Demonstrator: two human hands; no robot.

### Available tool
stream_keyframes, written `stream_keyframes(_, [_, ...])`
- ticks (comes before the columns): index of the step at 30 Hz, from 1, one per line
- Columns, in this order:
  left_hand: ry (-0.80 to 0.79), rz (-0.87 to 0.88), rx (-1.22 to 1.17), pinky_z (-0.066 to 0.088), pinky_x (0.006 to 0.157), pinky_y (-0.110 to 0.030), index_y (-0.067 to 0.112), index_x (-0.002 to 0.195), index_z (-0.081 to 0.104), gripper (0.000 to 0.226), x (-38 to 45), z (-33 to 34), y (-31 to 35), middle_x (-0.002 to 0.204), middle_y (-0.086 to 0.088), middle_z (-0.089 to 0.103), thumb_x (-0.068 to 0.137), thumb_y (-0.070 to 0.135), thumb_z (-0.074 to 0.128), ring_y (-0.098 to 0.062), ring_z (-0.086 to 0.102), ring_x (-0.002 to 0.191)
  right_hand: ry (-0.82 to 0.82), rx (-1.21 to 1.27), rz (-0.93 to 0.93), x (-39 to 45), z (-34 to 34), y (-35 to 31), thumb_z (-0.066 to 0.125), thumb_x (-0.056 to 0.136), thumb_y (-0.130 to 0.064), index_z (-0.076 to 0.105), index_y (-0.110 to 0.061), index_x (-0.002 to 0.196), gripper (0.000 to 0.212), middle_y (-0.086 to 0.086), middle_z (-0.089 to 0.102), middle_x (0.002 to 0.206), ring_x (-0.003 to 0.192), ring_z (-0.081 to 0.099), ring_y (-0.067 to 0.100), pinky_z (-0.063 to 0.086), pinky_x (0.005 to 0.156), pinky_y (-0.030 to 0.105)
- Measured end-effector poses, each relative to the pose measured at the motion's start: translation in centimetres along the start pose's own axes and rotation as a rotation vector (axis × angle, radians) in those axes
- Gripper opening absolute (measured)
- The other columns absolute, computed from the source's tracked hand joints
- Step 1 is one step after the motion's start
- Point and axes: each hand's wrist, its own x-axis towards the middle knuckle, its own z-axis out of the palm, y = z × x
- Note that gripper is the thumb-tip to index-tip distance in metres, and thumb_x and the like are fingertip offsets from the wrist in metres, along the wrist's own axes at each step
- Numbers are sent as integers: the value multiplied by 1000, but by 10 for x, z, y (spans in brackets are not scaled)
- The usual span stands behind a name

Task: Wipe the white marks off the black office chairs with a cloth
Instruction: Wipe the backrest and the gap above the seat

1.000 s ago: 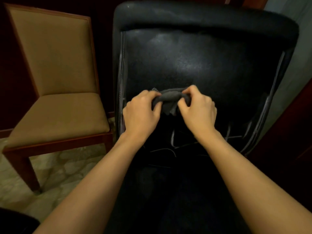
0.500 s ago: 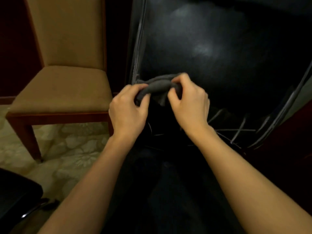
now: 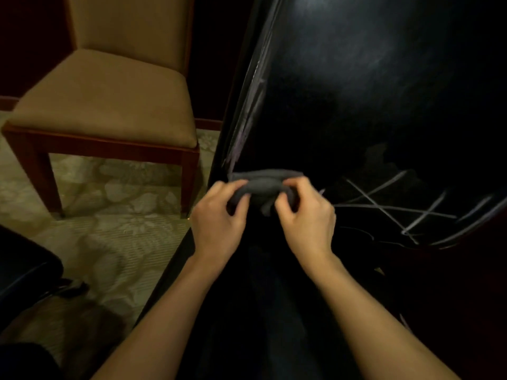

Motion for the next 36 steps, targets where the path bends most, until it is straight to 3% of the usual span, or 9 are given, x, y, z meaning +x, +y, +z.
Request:
stream_keyframes(3, [57,42,-61,46,70,-22,19,116,72,24,15,10,12,95,4,67,92,22,68,-6,60,78,129,30,-41,19,-2,-7,63,86,-23,64,-18,103,18,0,70,95,76,67,26,51,64,37])
stream_keyframes(5, [-1,-26,-37,48,67,-26,24,117,73,26,16,21,5,94,6,68,91,25,70,-7,58,73,98,-49,-9,19,6,0,64,87,-22,64,-18,106,19,2,70,99,80,68,32,51,65,39])
stream_keyframes(9, [-336,-333,198,56,79,-37,38,117,71,26,-2,30,-28,109,6,73,91,37,68,-20,68,99,-455,-342,201,-1,22,23,59,92,-31,61,-27,112,21,6,70,106,99,66,36,49,74,37])
stream_keyframes(11, [-410,-347,208,54,81,-37,39,117,71,26,-17,27,-33,112,7,72,92,37,67,-20,67,101,-579,-396,235,-11,19,27,57,92,-34,60,-27,111,20,6,71,105,101,65,34,48,74,35])
stream_keyframes(16, [1,-129,-66,51,68,-31,22,113,75,25,0,19,-15,89,2,67,89,27,68,-17,65,76,-89,-123,-92,6,3,3,59,87,-31,66,-18,105,23,5,70,93,80,68,34,52,61,38])
stream_keyframes(19, [94,-58,-177,48,66,-24,18,115,74,27,13,21,-1,88,4,65,91,25,67,-10,60,72,95,-44,-195,25,-1,-7,61,86,-25,68,-14,105,23,2,70,93,73,66,25,51,60,35])
stream_keyframes(25, [-6,-167,-46,52,68,-31,25,113,75,26,5,43,-24,92,8,69,88,23,73,-11,62,71,-126,-228,4,0,33,27,64,88,-24,66,-18,109,22,6,71,100,79,68,37,51,63,41])
stream_keyframes(29, [-257,-411,123,53,79,-33,33,117,73,27,-8,47,-34,106,3,74,90,31,69,-22,69,97,-419,-406,171,-13,38,33,56,95,-32,62,-25,117,24,5,71,107,97,66,35,47,73,37])
stream_keyframes(36, [95,-316,-131,56,77,-35,20,115,75,26,6,35,-35,97,5,71,90,18,70,-13,67,84,-49,-112,-126,-13,46,8,62,89,-26,68,-16,109,23,-2,72,95,71,69,21,54,56,32])
